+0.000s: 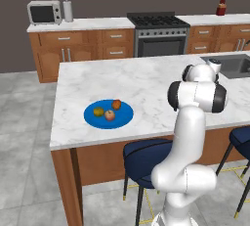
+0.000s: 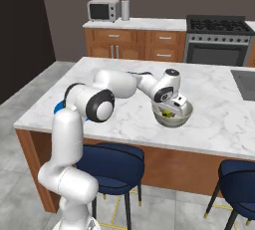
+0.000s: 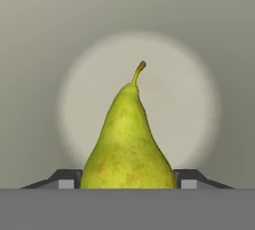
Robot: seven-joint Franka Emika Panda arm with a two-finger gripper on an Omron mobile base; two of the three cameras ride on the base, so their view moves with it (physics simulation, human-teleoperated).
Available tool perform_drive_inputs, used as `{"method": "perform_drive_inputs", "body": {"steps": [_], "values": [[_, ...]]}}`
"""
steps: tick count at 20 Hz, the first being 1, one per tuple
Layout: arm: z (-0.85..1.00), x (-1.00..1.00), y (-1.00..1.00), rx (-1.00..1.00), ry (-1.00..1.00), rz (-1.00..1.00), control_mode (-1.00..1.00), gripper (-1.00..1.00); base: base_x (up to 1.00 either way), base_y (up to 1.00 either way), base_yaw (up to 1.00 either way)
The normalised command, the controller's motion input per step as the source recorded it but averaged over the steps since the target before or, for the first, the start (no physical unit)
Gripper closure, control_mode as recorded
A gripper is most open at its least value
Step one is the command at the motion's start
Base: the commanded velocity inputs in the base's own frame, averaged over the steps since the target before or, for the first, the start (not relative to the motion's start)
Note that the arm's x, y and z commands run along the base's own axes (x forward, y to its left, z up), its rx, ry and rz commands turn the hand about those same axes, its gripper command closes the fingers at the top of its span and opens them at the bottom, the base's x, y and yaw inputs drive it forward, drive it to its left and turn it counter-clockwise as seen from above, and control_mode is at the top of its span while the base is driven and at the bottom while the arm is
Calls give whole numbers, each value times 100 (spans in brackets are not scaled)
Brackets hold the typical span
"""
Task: Take the fruits from the plate on the dining counter and place two fruits in each bowl.
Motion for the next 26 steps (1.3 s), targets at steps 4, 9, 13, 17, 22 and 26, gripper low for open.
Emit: {"method": "perform_drive_inputs", "body": {"steps": [4, 9, 13, 17, 22, 26], "values": [[0, 0, 0, 0, 0, 0, -100, -100, 0, 0, 0], [0, 0, 0, 0, 0, 0, -100, -100, 0, 0, 0], [0, 0, 0, 0, 0, 0, -100, -100, 0, 0, 0], [25, -28, 0, 0, 1, 2, -100, -100, 0, 0, 0], [67, -39, 12, 0, 7, 0, -100, -100, 0, 0, 0], [50, -92, 64, -1, 2, 0, -100, -100, 0, 0, 0]]}}
